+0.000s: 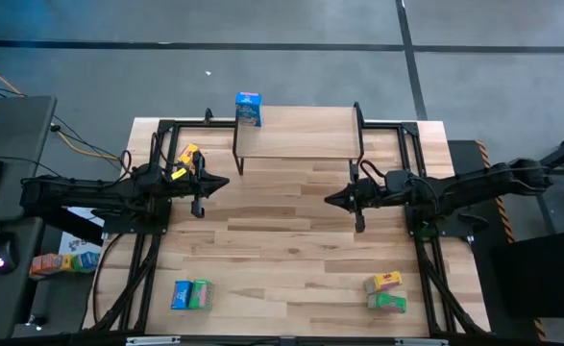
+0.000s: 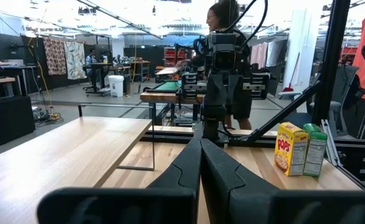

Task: Stack cereal on shelf
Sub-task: Put the blue cereal box on the shelf aligned with the other blue cereal box

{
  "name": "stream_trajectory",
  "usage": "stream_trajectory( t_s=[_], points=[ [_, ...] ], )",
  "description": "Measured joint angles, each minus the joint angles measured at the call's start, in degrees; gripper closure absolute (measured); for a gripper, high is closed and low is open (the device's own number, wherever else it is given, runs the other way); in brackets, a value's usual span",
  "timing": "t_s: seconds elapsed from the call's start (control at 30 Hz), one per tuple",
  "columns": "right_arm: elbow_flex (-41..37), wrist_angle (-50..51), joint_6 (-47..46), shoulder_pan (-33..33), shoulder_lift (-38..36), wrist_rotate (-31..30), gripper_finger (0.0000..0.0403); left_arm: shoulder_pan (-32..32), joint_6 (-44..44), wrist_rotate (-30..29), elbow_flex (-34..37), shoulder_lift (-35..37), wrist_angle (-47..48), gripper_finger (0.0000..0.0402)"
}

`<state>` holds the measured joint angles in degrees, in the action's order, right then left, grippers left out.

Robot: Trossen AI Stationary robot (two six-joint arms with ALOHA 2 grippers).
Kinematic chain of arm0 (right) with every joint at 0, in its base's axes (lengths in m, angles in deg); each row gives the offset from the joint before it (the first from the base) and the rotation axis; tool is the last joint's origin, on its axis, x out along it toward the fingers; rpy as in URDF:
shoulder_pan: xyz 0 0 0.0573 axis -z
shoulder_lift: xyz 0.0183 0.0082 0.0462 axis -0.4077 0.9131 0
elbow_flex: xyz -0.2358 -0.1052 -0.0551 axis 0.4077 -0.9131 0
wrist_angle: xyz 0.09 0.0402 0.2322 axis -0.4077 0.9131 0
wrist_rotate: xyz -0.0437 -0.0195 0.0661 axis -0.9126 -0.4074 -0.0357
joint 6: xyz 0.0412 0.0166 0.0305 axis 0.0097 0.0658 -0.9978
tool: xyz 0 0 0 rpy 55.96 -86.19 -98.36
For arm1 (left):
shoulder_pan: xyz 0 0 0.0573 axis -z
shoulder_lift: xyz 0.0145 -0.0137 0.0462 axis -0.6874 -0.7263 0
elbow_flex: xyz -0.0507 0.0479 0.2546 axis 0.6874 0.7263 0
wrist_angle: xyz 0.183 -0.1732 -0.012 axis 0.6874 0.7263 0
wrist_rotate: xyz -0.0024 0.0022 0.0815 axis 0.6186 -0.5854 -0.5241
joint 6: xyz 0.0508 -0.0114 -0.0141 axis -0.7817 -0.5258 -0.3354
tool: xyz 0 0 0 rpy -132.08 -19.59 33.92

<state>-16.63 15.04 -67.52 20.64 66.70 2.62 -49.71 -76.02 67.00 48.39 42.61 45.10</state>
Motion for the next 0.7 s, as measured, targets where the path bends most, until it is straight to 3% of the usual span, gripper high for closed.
stream_trajectory(
  t_s=[0.23, 0.37, 0.43, 0.7],
  points=[
    [0.0, 0.02, -0.24, 0.0, 0.0, -0.02, 0.0403, 0.0, 1.68, 0.0, 0.0, -0.02, -0.19, 0.0401],
    [-0.04, 0.03, -0.39, 0.0, 0.0, -0.09, 0.0403, 0.12, 3.86, 1.32, 0.0, -0.18, -6.47, 0.0389],
    [-0.04, 0.02, -0.42, 0.0, 0.0, -1.06, 0.0403, 0.22, 4.94, 2.76, -0.11, -0.16, -9.71, 0.0371],
    [-0.09, 0.02, -0.44, 0.02, 0.0, -4.15, 0.0403, 1.77, 4.61, 3.21, -4.38, -2.12, -0.88, 0.0242]
  ],
)
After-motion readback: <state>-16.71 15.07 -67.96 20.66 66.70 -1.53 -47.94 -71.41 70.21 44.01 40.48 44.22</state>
